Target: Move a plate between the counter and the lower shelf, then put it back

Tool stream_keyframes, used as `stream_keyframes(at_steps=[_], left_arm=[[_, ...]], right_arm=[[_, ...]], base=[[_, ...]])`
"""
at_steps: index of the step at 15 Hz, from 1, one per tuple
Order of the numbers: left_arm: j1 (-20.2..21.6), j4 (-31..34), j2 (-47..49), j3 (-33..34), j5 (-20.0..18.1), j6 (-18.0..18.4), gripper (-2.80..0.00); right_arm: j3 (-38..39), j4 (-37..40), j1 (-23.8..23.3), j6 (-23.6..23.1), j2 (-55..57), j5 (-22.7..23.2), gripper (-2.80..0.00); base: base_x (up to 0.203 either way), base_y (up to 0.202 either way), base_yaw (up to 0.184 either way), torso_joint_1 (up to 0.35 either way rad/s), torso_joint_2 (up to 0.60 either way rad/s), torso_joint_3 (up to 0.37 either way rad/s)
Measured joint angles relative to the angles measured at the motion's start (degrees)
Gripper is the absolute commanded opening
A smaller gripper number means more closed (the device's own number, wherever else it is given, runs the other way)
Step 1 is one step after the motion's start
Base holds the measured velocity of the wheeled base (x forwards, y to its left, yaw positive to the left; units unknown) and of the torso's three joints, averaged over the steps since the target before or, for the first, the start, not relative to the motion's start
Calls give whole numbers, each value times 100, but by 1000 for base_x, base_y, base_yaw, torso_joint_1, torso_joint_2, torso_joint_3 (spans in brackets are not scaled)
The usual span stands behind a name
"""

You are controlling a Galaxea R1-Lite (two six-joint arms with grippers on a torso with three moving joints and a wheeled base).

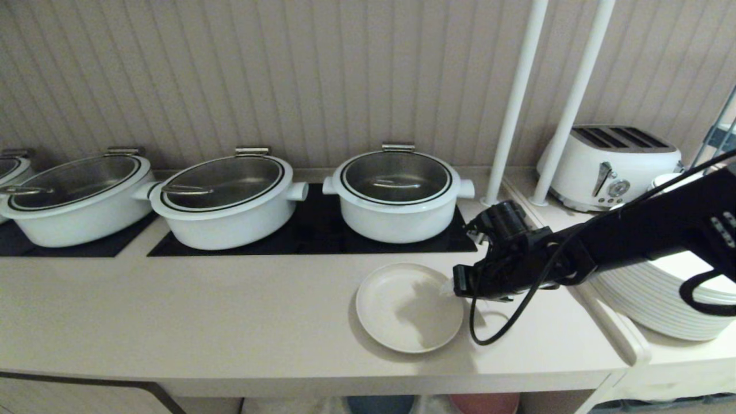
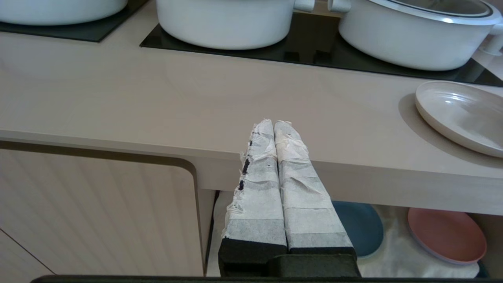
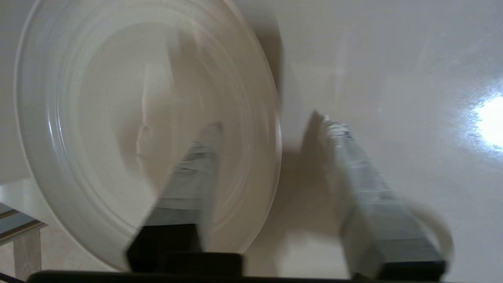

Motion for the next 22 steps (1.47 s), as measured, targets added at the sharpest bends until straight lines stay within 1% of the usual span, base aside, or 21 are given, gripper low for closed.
stream_keyframes(at_steps=[2,5,11,13,16,17,22], left_arm=[[0,0,0,0,0,0,-280],[0,0,0,0,0,2,-280],[0,0,0,0,-1,0,-280],[0,0,0,0,-1,2,-280],[0,0,0,0,0,3,-280],[0,0,0,0,-1,2,-280],[0,1,0,0,0,2,-280]], right_arm=[[0,3,0,0,0,-30,0],[-2,43,0,5,-16,-363,0],[326,135,0,16,-554,-419,0],[427,455,0,-5,-922,-419,0],[589,1051,0,-167,-1579,-382,0],[710,1111,1,-180,-1812,-371,-280],[1572,1161,13,-183,-3147,-357,-280]], base=[[0,0,0,0,0,0],[0,0,0,0,0,0],[0,0,0,0,0,0],[0,0,0,0,0,0],[0,0,0,0,0,0],[0,0,0,0,0,0],[0,0,0,0,0,0]])
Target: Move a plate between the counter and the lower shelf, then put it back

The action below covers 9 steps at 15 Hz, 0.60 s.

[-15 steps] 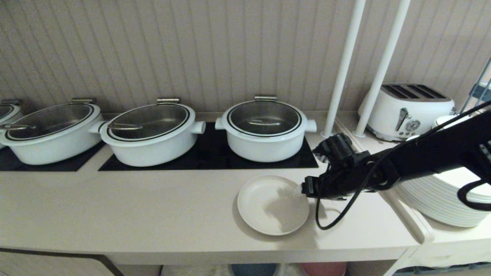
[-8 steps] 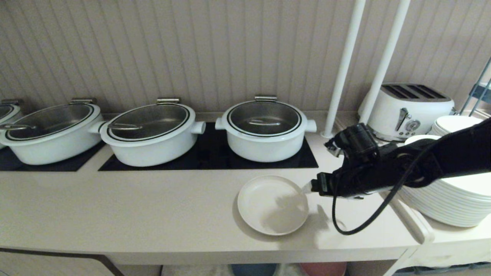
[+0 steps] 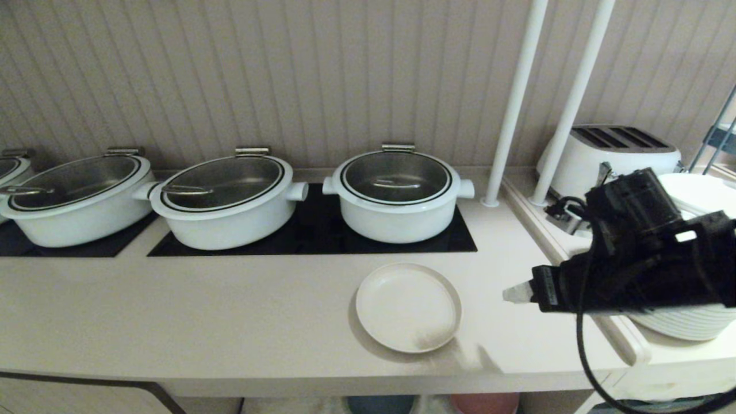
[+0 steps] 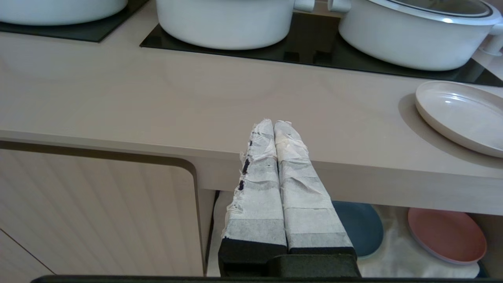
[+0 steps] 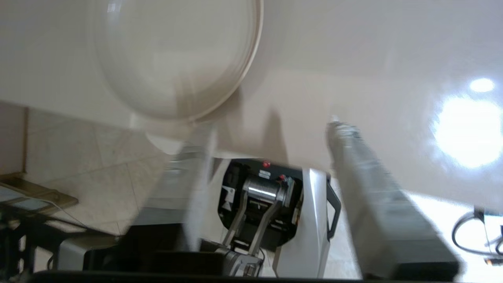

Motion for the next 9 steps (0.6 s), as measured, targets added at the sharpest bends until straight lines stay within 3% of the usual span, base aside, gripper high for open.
stream_keyframes(at_steps=[5,9], left_arm=[[0,-1,0,0,0,-1,-280],[0,-1,0,0,0,1,-280]], right_arm=[[796,187,0,24,-1601,-250,-280],[1440,437,-435,-11,-2762,-1479,-280]], base=[[0,0,0,0,0,0],[0,0,0,0,0,0]])
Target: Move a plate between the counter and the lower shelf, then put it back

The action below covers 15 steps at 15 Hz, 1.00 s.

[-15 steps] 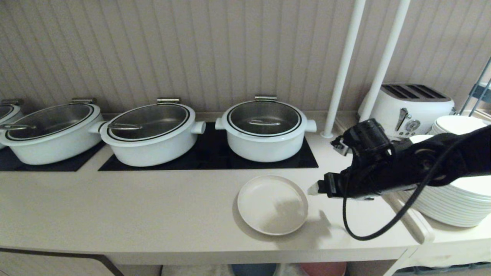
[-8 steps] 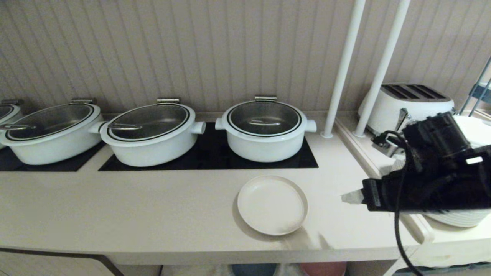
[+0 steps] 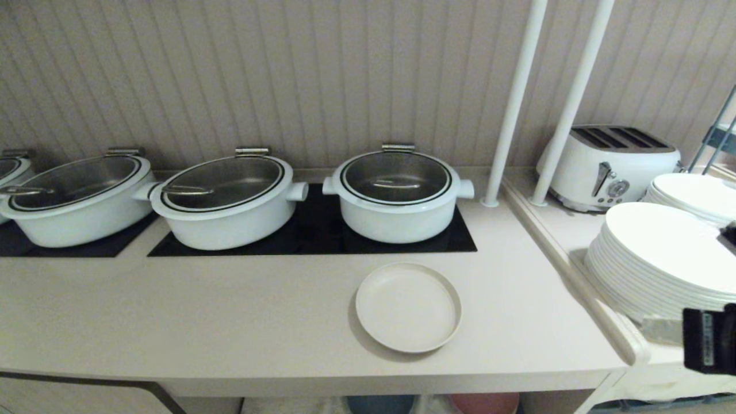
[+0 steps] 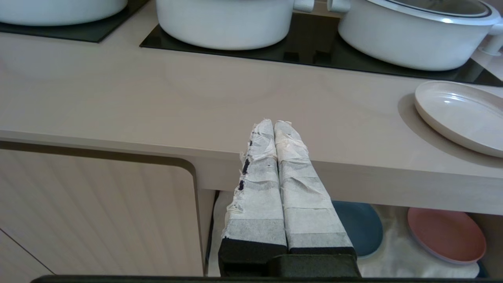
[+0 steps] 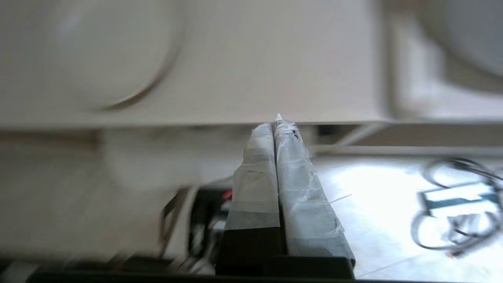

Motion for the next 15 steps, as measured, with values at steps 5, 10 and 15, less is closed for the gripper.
stream_keyframes(at_steps=[5,10,15], left_arm=[[0,0,0,0,0,-2,-280],[0,0,0,0,0,-2,-280],[0,0,0,0,-1,0,-280]], right_arm=[[526,60,-1176,-108,-1642,-471,-280],[1305,204,-1769,-985,-3512,-488,-280],[2380,120,-1898,-2434,-5089,-405,-280]], base=[[0,0,0,0,0,0],[0,0,0,0,0,0],[0,0,0,0,0,0]])
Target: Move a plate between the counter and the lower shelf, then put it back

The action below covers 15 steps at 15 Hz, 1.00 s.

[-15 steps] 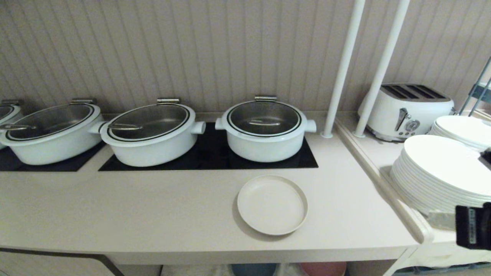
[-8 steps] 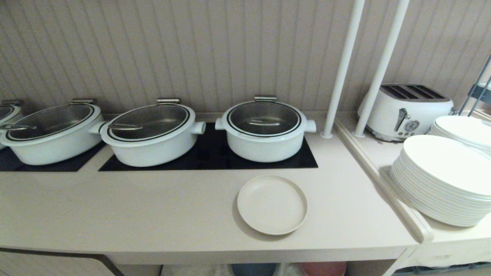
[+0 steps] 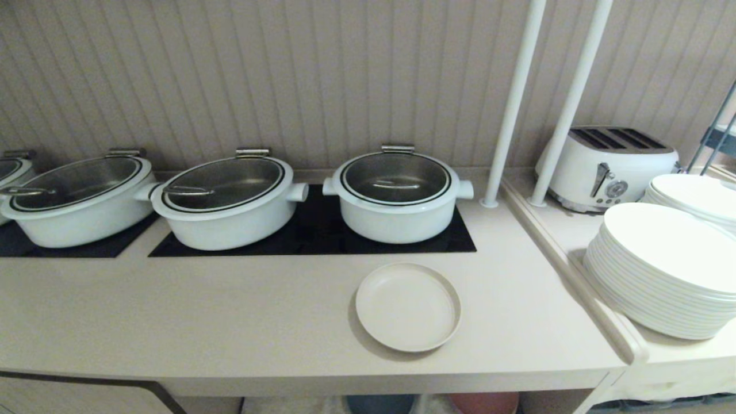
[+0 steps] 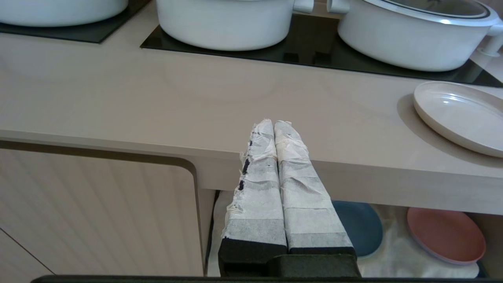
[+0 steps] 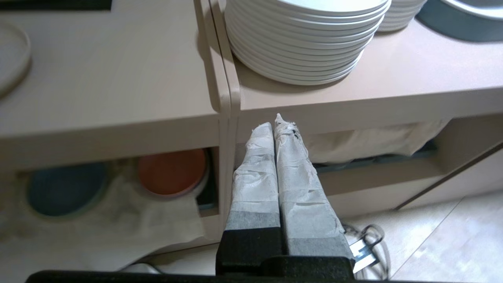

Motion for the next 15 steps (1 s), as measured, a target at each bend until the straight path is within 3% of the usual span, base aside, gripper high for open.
stream_keyframes(at_steps=[3,6,9,15], left_arm=[[0,0,0,0,0,-2,-280],[0,0,0,0,1,-2,-280],[0,0,0,0,0,0,-280],[0,0,0,0,-1,-2,-280]], right_arm=[[818,-635,-51,-456,-791,824,-280],[1375,-1480,-70,-259,-1077,1583,-280],[1536,-1694,-72,391,-1159,1430,-280],[1566,-1695,-72,468,-1181,1405,-280]], base=[[0,0,0,0,0,0],[0,0,0,0,0,0],[0,0,0,0,0,0],[0,0,0,0,0,0]])
